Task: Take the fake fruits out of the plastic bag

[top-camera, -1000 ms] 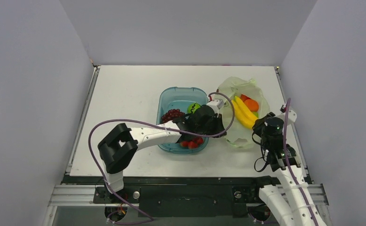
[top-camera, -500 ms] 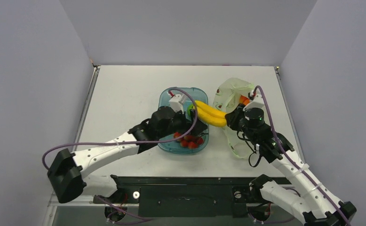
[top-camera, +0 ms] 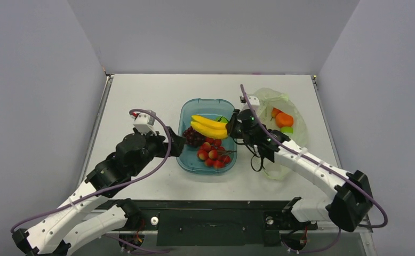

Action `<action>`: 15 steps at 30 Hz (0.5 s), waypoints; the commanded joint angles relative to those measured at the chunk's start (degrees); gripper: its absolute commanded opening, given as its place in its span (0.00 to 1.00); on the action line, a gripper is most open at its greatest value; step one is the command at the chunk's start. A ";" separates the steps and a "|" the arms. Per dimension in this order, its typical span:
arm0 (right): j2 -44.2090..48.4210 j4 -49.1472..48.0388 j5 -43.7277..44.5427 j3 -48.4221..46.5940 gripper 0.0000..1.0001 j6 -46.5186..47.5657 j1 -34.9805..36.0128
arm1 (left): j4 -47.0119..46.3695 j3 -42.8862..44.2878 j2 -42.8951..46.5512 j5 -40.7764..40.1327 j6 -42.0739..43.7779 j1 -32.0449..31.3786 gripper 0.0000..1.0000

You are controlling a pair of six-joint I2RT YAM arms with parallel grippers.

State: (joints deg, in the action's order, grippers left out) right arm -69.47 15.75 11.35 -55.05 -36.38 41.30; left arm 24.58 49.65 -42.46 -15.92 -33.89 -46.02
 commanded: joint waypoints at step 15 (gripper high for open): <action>-37.43 2.17 15.20 -35.15 0.34 15.70 0.51 | 11.44 2.23 5.77 -5.86 -0.49 0.50 0.97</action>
State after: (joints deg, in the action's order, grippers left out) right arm -103.94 14.83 21.82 -86.00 -24.01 41.69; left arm 35.59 49.65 -38.44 -21.06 -33.41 -45.91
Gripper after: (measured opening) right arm 0.186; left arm 0.971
